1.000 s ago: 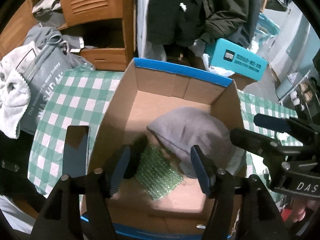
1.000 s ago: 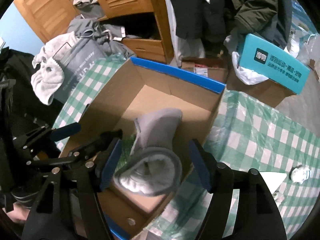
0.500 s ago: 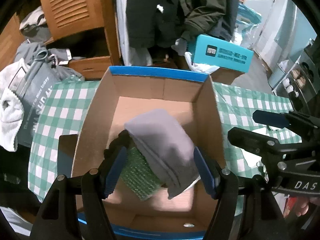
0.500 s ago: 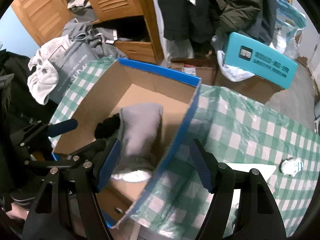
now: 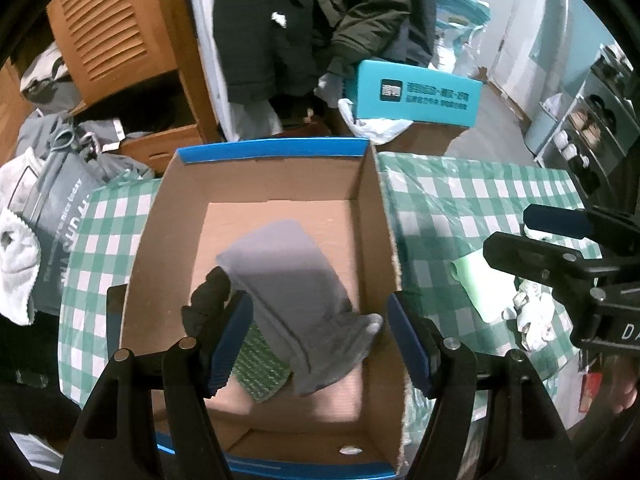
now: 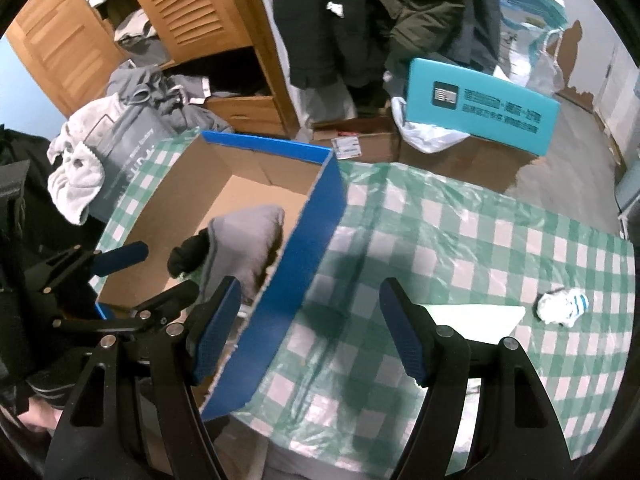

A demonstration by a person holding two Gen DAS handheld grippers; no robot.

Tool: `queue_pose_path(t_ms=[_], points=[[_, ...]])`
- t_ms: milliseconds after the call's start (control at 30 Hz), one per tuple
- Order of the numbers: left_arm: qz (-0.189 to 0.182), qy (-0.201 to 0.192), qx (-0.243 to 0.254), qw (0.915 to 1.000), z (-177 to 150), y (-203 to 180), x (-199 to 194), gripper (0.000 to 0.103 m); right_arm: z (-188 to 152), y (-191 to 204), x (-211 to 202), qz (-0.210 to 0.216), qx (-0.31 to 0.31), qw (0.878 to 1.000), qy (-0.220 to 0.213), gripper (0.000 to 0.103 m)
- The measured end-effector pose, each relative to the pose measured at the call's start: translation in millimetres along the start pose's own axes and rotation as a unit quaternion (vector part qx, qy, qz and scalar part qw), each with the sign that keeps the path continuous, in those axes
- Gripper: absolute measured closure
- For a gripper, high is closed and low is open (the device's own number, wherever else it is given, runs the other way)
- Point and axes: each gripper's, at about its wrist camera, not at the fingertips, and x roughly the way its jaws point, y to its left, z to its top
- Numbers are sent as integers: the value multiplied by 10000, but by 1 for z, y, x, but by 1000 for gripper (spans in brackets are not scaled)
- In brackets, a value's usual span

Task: Organize soft objects
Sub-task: 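Move both tools back over the green foam sheet and grey-white cloth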

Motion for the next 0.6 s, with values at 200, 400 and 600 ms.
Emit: queue_pose_path(t_ms=[200,400,600], points=[[-4,26,232,9997,1,-20,2,32,-10,-19,-7,-61,138,9999,-10,31],[-76,-20,515,9986,2,-44,0,31,-21,-40,-15,-135,300,9995,-23,31],[-148,-6,738,9972,2,-70,3,28,-33,-65,-24,-304,466,9984,-49,31]])
